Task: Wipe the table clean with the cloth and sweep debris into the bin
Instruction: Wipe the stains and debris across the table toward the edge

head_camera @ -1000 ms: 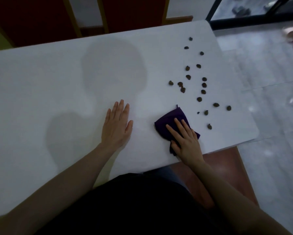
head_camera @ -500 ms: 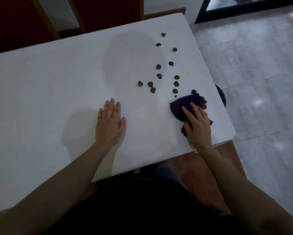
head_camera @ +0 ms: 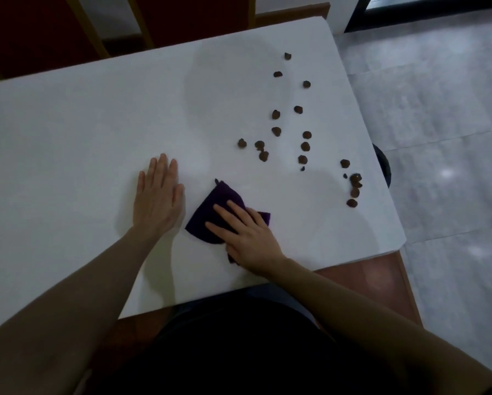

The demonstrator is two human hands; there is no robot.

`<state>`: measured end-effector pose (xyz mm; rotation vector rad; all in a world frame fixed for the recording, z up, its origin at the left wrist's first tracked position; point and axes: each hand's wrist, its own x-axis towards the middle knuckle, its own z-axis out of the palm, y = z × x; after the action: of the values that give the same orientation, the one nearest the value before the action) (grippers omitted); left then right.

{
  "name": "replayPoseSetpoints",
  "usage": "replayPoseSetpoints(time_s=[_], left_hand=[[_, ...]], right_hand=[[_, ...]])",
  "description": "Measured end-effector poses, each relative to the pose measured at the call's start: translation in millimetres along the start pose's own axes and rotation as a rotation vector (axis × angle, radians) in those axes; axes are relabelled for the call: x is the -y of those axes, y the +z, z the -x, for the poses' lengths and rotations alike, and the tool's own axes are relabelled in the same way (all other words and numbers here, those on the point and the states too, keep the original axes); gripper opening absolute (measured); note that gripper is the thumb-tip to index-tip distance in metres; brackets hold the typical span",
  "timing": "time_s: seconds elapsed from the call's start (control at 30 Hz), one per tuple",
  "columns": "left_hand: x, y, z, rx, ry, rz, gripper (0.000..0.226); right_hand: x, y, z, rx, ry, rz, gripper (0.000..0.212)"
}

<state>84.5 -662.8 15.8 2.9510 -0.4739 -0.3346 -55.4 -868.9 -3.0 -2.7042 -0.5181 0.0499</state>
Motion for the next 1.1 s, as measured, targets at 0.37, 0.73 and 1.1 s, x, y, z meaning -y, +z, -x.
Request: replayPoseSetpoints(time_s=[0.37,0.73,1.1], left_hand=[[5.3,5.2,-8.3,0.020,-0.016,0.002,0.064],[10.2,3.1,-9.2,0.014,0.017,0.025,0.064],[5.0,-14.2,-64.7,-0.030,0.122,0.048,0.062]], right_hand=[[-45.4,-20.4,-93.3,-0.153,0.355,0.010,0.057],[-110.3,-48.5,-47.1,-0.335,0.812,0.012,0.054],[-80.9,-52.8,-56.5,-0.446,0.490,-0.094,0.049]])
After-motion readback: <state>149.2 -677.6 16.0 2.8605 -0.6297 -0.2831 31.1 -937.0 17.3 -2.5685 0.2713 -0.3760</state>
